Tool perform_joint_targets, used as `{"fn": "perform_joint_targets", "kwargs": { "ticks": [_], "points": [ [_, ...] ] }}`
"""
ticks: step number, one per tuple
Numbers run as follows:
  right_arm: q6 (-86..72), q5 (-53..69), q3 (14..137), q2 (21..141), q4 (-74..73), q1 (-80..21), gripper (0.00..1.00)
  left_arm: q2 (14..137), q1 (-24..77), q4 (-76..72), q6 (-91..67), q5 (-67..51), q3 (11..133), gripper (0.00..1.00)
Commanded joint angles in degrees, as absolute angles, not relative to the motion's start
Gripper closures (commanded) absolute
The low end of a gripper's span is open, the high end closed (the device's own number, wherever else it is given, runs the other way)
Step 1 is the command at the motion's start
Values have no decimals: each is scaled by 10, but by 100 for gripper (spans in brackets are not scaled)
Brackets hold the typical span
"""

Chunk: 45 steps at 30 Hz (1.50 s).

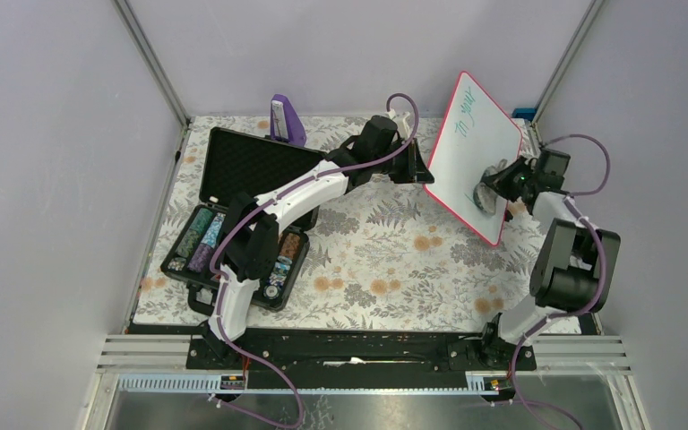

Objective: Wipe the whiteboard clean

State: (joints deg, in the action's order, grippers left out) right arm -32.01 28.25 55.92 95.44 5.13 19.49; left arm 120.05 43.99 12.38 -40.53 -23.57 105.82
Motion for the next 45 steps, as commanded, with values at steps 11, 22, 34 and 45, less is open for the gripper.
{"fn": "perform_joint_targets", "kwargs": {
  "ticks": [11,22,34,45],
  "points": [
    [-333,295,517,870,24,80,100,1191,463,113,-370,-265,1047,100],
    [-328,329,445,945,50,232,100,1191,463,113,-370,-265,1045,100],
    [-304,299,470,843,20,112,100,1197,465,112,-364,-266,1049,100],
    [-287,226,467,780,4,57,100,1200,465,113,-364,-272,1052,100]
  ]
}}
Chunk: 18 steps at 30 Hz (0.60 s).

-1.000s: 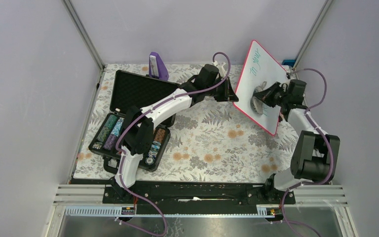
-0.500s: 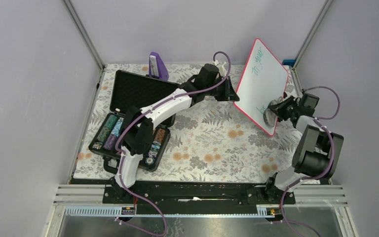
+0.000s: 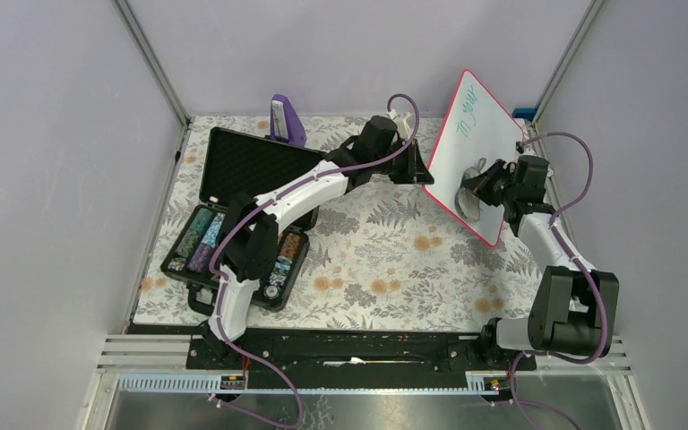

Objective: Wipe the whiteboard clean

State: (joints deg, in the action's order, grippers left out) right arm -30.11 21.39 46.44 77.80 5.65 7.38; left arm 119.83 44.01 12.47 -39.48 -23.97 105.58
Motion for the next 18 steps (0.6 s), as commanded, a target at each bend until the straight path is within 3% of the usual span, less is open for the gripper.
{"fn": "perform_joint_targets", "kwargs": {
  "ticks": [1,10,18],
  "points": [
    [-283,221,466,786,4,61,100,1199,465,113,-364,-273,1052,100],
    [-312,223,444,877,-23,177,100,1201,464,113,-359,-274,1053,96],
    [-314,249,455,868,-26,163,100,1202,463,113,-356,-280,1055,94]
  ]
}}
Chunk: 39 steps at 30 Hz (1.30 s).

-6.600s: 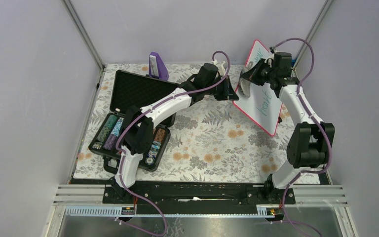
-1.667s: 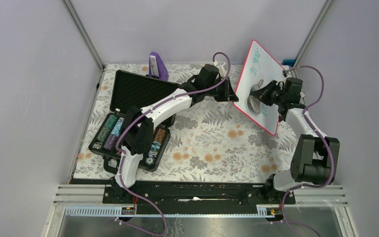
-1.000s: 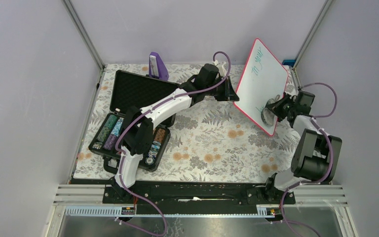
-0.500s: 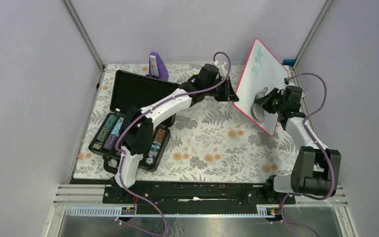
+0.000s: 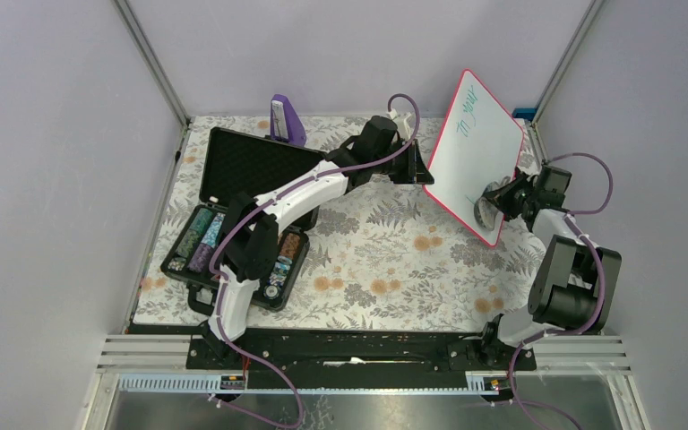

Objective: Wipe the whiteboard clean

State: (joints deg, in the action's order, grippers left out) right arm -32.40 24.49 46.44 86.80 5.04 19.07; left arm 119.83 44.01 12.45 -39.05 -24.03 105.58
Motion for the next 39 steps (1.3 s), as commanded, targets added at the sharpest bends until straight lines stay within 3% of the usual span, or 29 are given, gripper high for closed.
{"fn": "perform_joint_targets", "kwargs": {
  "ticks": [1,11,18,29,39],
  "points": [
    [-312,249,459,860,-29,152,100,1203,463,113,-358,-282,1056,94],
    [-307,238,508,795,-58,8,100,1205,464,109,-358,-290,1057,94],
    [-320,258,493,781,-24,3,100,1206,464,109,-367,-282,1052,100],
    [-337,282,395,851,-16,189,100,1201,464,109,-371,-279,1049,100],
    [-339,252,381,773,-35,165,100,1201,464,109,-375,-282,1049,100]
  ]
}}
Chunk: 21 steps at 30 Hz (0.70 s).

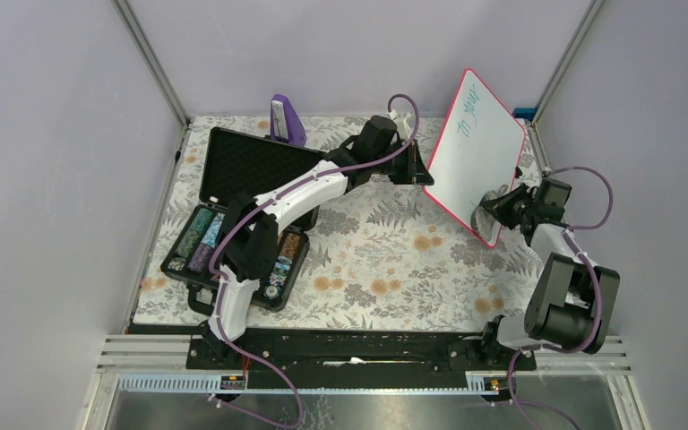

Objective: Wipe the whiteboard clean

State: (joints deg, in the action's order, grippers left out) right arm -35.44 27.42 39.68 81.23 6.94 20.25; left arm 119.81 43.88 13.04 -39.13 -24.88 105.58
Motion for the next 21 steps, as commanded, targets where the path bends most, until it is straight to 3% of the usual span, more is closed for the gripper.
{"fn": "perform_joint_targets", "kwargs": {
  "ticks": [1,10,15,21],
  "points": [
    [-337,248,389,757,-42,147,100,1201,464,109,-376,-282,1050,100],
    [-387,249,446,698,-8,5,100,1201,465,108,-378,-282,1049,100],
    [-358,211,443,724,-23,29,100,1194,465,108,-374,-278,1045,100],
    [-346,236,366,781,-16,161,100,1190,465,109,-373,-274,1042,100]
  ]
}}
